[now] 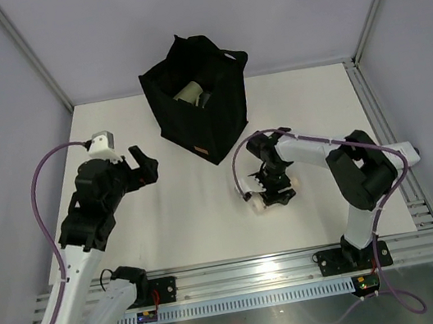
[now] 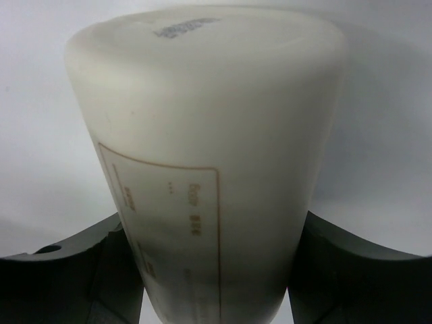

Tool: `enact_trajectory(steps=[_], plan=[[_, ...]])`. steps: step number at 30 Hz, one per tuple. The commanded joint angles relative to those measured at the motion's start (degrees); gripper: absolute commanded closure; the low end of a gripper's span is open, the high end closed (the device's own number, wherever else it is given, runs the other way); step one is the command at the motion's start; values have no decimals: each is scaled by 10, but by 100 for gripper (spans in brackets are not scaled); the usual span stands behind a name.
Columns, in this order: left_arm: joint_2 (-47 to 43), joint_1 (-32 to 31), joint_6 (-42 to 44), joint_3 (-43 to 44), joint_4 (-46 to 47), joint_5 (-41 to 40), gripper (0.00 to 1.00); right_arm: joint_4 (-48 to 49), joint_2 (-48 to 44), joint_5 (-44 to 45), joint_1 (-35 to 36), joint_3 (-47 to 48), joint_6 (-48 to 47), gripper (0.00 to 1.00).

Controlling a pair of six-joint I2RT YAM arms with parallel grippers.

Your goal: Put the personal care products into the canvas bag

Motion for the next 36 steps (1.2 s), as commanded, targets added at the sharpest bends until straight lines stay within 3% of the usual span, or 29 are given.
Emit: enact_trajectory(steps=[1, 7, 13, 19, 23, 25, 27, 28, 33, 36], plan=[[-16, 3, -12, -8, 19, -19, 1, -33, 3, -82, 0, 58, 144, 100], [-21, 4, -25, -29, 27, -17, 1, -90, 16, -244, -52, 141, 242, 100], [-14, 4, -34, -39, 36, -9, 1, -168, 46, -441, -120, 215, 274, 100], [-10, 5, -40, -43, 39, -8, 1, -243, 38, -545, -159, 355, 300, 100], [-6, 6, -50, -54, 54, -2, 1, -152, 22, -493, -159, 489, 443, 100], [-4, 6, -55, -59, 65, 3, 1, -43, 23, -424, -158, 558, 583, 100], [2, 7, -58, -60, 73, 7, 1, 46, 32, -376, -155, 625, 643, 100], [4, 7, -59, -60, 75, 10, 1, 78, 49, -305, -153, 644, 704, 100], [19, 10, -65, -63, 95, 20, 1, 211, 149, -125, -111, 811, 896, 100], [23, 11, -65, -64, 95, 22, 1, 303, 182, 6, -81, 820, 952, 100]])
